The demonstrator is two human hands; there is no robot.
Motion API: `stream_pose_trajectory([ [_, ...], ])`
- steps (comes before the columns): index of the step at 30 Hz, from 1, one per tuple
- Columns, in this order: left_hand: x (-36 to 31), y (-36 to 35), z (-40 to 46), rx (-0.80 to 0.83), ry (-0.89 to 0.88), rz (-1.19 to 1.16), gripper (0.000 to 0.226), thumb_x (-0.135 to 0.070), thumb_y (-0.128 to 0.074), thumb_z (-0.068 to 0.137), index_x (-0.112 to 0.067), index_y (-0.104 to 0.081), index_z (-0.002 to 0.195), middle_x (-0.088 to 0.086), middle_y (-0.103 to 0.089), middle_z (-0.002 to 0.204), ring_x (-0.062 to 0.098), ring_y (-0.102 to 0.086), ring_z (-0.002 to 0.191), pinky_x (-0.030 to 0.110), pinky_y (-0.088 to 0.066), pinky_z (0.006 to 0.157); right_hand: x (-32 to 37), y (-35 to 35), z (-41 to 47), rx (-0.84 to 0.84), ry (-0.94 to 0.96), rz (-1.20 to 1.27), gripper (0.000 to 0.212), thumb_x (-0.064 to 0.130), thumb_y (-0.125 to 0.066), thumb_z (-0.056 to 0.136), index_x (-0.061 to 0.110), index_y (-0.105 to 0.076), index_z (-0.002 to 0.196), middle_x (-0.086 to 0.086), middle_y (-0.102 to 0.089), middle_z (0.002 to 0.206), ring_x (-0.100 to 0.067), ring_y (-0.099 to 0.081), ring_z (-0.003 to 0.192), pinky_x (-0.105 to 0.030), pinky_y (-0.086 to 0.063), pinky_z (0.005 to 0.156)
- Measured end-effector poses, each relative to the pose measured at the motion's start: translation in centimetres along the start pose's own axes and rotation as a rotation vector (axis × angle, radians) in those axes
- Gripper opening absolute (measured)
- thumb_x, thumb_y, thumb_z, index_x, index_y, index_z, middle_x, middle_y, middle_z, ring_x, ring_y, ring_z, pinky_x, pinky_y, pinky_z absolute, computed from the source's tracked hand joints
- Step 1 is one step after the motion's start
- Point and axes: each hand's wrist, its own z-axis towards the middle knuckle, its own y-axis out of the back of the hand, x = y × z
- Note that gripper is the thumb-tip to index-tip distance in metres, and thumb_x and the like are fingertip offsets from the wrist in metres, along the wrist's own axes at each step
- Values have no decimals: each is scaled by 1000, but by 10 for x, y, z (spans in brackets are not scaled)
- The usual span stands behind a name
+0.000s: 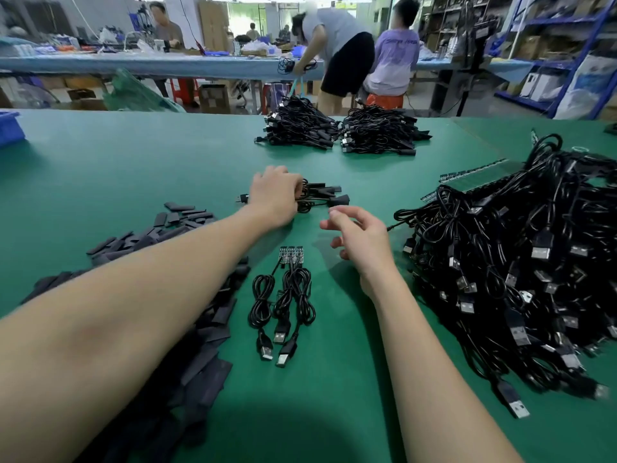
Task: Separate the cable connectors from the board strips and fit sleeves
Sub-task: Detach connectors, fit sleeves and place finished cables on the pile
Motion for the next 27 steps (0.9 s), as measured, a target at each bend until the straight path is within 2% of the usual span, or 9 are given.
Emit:
stream_pose_trajectory([
  [2,1,-5,-11,-71,86,-135,21,-15,-65,89,-21,-68,109,8,-56,119,27,-49,117,36,-40,98,-3,-3,0,35,25,-82,5,24,-64,98,25,-69,97,13,-77,77,-4,-57,57,-14,-44,57],
  [5,-2,-6,-42,-164,129,-378,13,-21,-67,88,-26,-69,100,4,-61,109,22,-56,106,35,-47,94,-11,-8,3,39,140,-332,8,29,-67,95,29,-70,88,11,-77,81,-7,-67,79,-28,-53,80],
  [8,-1,-4,-74,-83,139,-408,6,-27,-65,89,-31,-65,93,-1,-61,102,19,-58,92,36,-51,90,-15,-12,2,57,226,-544,7,33,-67,92,33,-72,87,15,-74,87,-9,-68,89,-32,-55,88],
  [12,-1,6,-90,92,214,-278,8,-28,-60,92,-32,-65,96,3,-61,110,24,-60,95,38,-53,90,-15,-14,-1,100,240,-745,10,38,-65,89,36,-74,91,21,-71,85,-8,-68,88,-29,-54,83],
  [15,0,8,-93,176,238,-259,12,-30,-61,92,-30,-64,103,3,-65,108,24,-62,97,33,-52,89,-14,-14,-2,114,235,-806,10,38,-64,89,37,-74,90,22,-72,86,-7,-67,89,-26,-52,78],
  [17,1,11,-92,226,288,-334,12,-31,-63,90,-31,-63,102,2,-67,104,21,-64,93,29,-52,81,-13,-14,-1,125,207,-782,10,38,-65,89,38,-75,88,21,-74,88,-6,-68,90,-28,-54,82],
  [20,3,14,-91,223,361,-476,11,-29,-66,88,-31,-63,98,1,-67,104,15,-67,82,25,-52,66,-12,-12,0,120,186,-737,11,39,-69,87,42,-72,78,22,-72,80,-1,-68,86,-28,-56,84],
  [24,7,14,-92,185,474,-739,12,-19,-69,87,-22,-61,97,6,-70,94,21,-73,68,38,-63,78,-12,-13,1,115,166,-680,7,39,-72,86,41,-75,79,21,-72,77,5,-67,81,-25,-54,78],
  [27,5,14,-90,174,550,-981,20,-11,-71,88,-19,-56,98,9,-66,95,16,-64,54,33,-62,71,-11,-14,0,110,150,-651,5,40,-72,86,40,-76,82,19,-72,75,2,-67,77,-24,-52,73],
])
